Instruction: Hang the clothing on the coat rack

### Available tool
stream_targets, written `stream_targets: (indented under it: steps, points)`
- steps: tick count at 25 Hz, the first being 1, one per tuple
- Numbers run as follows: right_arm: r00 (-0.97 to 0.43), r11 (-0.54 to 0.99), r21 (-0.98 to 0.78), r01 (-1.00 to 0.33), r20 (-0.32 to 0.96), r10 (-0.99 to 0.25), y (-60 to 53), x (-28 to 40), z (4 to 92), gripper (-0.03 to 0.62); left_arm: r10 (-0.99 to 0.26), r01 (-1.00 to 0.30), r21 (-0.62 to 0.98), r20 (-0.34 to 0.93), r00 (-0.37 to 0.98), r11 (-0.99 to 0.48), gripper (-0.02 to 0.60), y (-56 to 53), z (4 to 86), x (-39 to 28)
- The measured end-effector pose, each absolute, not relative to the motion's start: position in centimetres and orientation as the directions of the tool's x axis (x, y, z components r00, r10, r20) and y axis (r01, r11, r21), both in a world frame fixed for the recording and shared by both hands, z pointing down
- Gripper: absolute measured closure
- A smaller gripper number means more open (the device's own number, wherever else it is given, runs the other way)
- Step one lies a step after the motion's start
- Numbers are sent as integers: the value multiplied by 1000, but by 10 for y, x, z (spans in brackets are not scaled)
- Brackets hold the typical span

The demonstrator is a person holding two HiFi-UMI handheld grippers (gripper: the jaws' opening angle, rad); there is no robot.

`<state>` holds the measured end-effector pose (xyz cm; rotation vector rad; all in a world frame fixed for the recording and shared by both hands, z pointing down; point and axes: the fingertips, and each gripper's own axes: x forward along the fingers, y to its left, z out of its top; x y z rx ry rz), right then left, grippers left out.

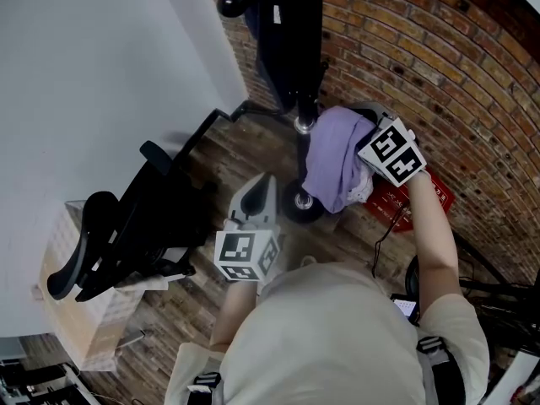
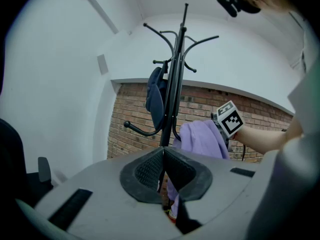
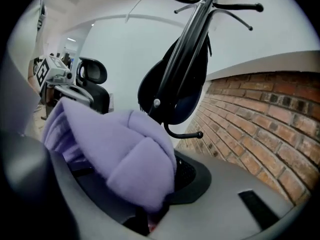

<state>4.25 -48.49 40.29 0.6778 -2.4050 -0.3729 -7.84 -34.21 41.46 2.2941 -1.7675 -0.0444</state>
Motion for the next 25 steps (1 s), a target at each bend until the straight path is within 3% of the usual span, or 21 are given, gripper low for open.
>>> stream_targets:
  steps: [12, 20, 25]
  points:
    - [-779, 896, 204, -394, 442, -444, -469, 62, 447, 513, -951, -944, 216, 131, 281, -249, 577, -346, 417, -74]
    - [-802, 885, 109, -452, 385, -457, -451, 76, 464, 433, -949, -941, 220, 128, 289, -257, 577, -349, 416, -73]
    - [-795, 849, 81, -522, 316, -519, -444, 92, 458, 421, -948, -939, 223, 123, 292, -260, 577, -347, 414, -75]
